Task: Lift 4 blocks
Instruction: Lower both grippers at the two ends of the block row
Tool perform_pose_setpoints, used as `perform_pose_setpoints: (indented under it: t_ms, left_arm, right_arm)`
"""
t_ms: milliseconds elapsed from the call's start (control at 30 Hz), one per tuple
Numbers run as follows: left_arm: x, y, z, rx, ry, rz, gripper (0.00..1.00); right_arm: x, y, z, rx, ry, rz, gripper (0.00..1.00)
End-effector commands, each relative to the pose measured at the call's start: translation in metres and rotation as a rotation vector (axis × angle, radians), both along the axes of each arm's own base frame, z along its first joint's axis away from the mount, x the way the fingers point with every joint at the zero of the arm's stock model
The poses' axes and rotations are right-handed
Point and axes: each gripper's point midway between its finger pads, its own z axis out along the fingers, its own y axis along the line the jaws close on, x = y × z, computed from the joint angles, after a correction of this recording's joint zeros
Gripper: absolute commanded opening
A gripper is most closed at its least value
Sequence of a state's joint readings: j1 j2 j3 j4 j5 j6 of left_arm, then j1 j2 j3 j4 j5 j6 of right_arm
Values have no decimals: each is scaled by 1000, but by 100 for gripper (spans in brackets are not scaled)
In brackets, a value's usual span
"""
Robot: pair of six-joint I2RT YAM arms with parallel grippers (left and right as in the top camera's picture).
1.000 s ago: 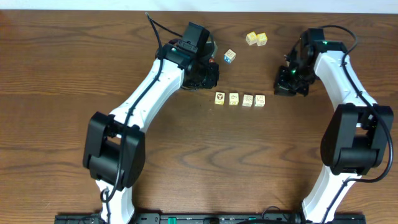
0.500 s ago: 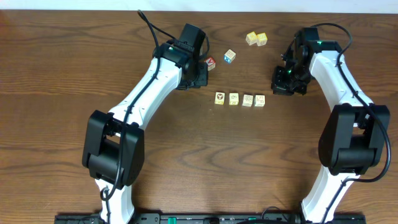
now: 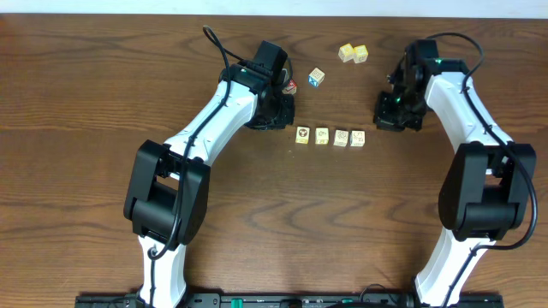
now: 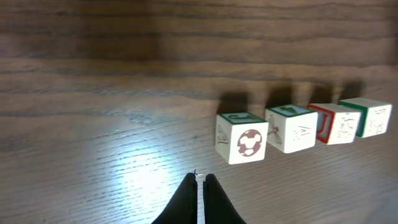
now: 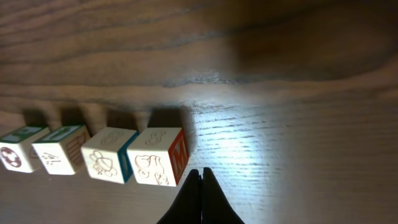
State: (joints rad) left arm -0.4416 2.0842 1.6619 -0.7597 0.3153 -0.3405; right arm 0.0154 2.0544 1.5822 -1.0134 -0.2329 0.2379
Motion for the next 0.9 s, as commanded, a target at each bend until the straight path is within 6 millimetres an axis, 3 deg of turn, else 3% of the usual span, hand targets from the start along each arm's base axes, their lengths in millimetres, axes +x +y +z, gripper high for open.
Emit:
perform_pose_setpoints:
  t_ms: [0, 267, 467, 867]
  left_arm:
    - [-5, 8, -17, 47, 32, 3, 7]
    - [-4, 5, -23, 41, 34, -2, 8]
    - [-5, 4, -49, 48, 77, -4, 7]
    - [-7, 3, -50, 51, 85, -7, 7]
  right_arm:
    - [-10, 7, -11, 64, 23, -5, 1]
    - [-15, 16, -24, 116, 18, 0, 1]
    - [-15, 15, -24, 114, 19, 0, 1]
    - [-11, 9, -31, 109, -8, -14, 1]
